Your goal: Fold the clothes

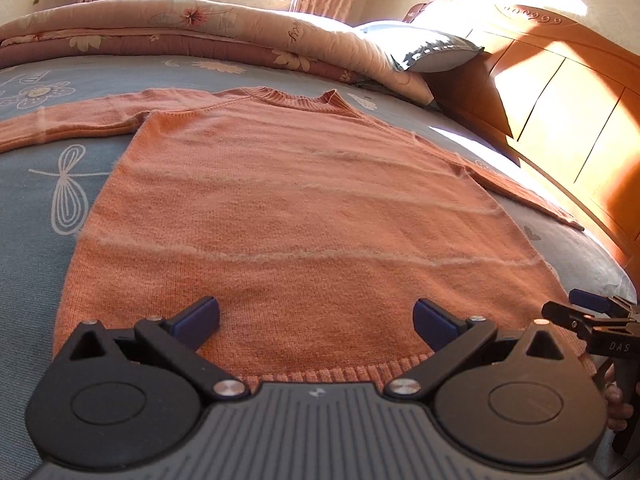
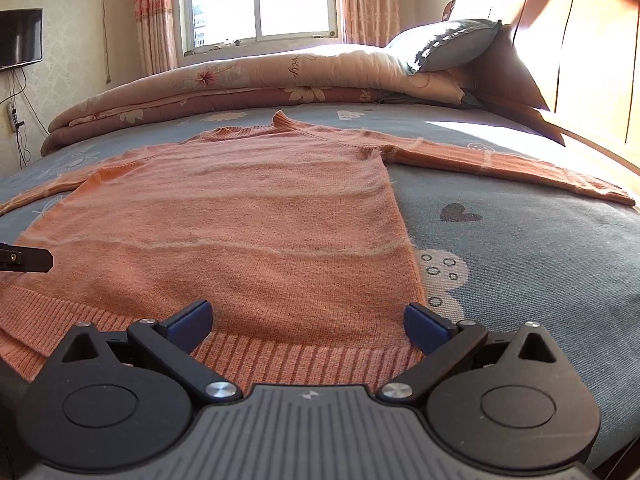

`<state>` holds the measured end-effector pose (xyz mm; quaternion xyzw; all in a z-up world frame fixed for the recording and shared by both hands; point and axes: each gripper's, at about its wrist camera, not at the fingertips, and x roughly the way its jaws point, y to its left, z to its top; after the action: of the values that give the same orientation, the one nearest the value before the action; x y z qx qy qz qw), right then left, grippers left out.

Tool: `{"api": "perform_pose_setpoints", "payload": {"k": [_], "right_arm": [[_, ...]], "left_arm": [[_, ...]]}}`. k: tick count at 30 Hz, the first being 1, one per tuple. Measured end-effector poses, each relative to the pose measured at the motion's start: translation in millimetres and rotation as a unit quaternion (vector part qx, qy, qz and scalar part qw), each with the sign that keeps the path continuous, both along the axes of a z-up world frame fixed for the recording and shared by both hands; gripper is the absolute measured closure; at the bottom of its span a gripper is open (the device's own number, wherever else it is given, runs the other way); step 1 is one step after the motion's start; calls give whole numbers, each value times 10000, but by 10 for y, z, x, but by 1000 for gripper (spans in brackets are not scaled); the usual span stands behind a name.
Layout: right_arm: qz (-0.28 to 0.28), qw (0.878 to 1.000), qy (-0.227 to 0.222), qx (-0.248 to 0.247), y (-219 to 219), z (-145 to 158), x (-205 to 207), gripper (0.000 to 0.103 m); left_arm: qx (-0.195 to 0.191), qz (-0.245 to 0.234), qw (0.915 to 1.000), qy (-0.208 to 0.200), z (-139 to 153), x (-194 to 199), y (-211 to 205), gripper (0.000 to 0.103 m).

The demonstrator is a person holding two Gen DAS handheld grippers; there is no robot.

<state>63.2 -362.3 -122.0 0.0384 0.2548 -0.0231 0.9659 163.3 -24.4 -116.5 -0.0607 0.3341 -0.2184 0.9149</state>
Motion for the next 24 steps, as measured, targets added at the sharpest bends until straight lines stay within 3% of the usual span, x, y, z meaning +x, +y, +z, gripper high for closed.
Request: {"api": "perform_pose_setpoints", "payload": {"k": [2,4,8,13,16,19,24], "right_arm": [[-281,9993,-218,151,-93,73,-45,0],[-277,9960,-185,824,-207,126,-51,0],[55,9967,-27,805,14,164,-68,0],[307,9975,359,-528,428,140,-211,0],[440,9908,609,-1129,544,156,-322,0],[348,9840,942,-1471,574,106,-378,0],[285,9829,1008,-1517,585,189,-452,0]], "left_arm": [[-1,-39,9999,-96,-17,-14,7,1],[15,-94,9998,-189,-30,-23,10,1],[131,-179,9992,-328,-55,-61,-8,1],[520,-345,9970,-459,-66,-106,-82,1],[329,-298,9983,-365,-40,-102,-24,1],[14,-211,9995,-220,-7,-80,69,1],[-420,203,9988,-131,57,-37,277,1]]}}
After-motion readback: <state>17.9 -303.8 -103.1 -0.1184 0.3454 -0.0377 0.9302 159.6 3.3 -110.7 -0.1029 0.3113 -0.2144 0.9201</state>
